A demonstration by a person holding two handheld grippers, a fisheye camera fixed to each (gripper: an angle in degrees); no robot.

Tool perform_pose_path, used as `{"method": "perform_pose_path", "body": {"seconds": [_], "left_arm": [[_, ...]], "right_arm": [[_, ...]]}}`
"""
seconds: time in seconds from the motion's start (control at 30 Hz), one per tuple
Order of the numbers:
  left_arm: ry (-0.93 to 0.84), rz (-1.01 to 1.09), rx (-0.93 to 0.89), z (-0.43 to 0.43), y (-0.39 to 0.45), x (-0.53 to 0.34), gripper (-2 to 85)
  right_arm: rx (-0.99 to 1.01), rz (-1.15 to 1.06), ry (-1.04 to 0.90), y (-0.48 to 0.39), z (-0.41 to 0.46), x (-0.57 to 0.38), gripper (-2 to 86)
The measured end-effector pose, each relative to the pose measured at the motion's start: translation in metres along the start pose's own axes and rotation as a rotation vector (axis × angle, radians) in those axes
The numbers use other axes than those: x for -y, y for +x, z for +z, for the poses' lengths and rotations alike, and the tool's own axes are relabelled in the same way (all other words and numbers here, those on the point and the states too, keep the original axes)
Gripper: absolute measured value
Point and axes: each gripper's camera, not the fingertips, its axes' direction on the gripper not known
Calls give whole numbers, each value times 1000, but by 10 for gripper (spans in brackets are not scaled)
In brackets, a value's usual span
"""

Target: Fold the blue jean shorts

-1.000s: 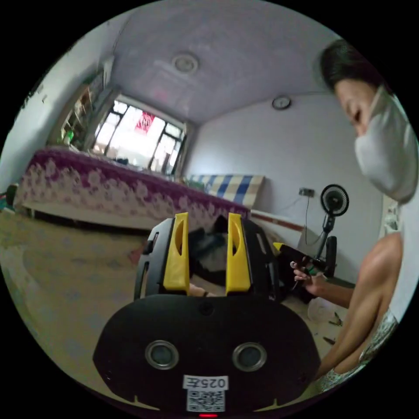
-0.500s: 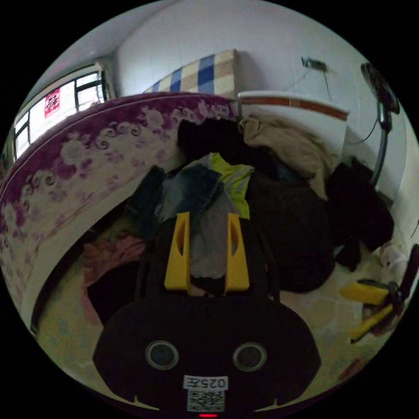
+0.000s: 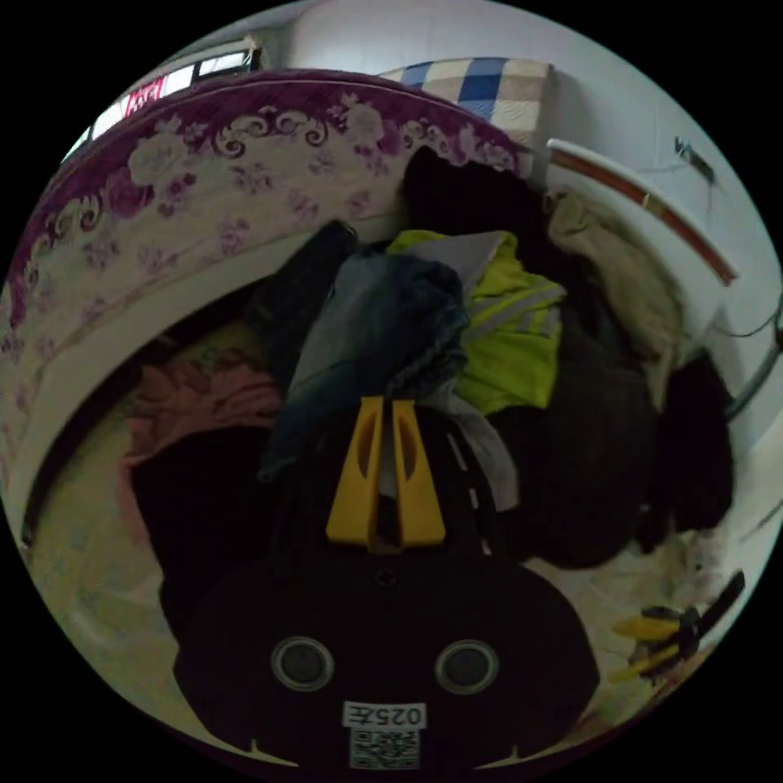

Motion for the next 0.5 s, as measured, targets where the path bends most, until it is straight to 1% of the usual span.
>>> {"method": "perform_pose_path", "body": {"seconds": [0.03, 0.1, 0.13, 0.17, 0.2, 0.27, 0.3, 0.33, 0.37, 0.4, 0.43, 0.47, 0.5], "left_arm": [[12, 27, -100, -15, -7, -10, -14], [-44, 122, -77, -39, -9, -31, -12], [-98, 249, -29, -56, -6, -52, -11], [-148, 293, -39, -77, -10, -76, -11], [-169, 294, -74, -88, -15, -88, -10], [-306, 272, -226, -130, -30, -150, -12], [-331, 276, -238, -140, -30, -169, -13], [-375, 264, -226, -160, -32, -210, -12], [-414, 171, -210, -176, -40, -250, -10], [-424, 93, -224, -184, -47, -270, -7], [-430, -78, -285, -198, -63, -310, 0], [-405, -263, -346, -212, -79, -350, 5], [-377, -324, -366, -219, -85, -369, 8]], "right_arm": [[-4, -10, -8, -2, 2, 8, 129], [-19, -43, -2, -6, 3, 19, 133], [-31, -56, 4, -9, 3, 25, 136], [-40, -65, 0, -12, 2, 31, 139], [-41, -72, -6, -14, 2, 33, 139], [-27, -93, -48, -25, 4, 38, 142], [-15, -96, -65, -29, 5, 39, 144], [15, -113, -96, -39, 9, 40, 150], [41, -125, -112, -51, 14, 42, 156], [57, -130, -116, -58, 17, 43, 159], [81, -158, -129, -73, 27, 47, 163], [58, -187, -150, -88, 40, 53, 167], [36, -196, -164, -95, 49, 56, 167]]}}
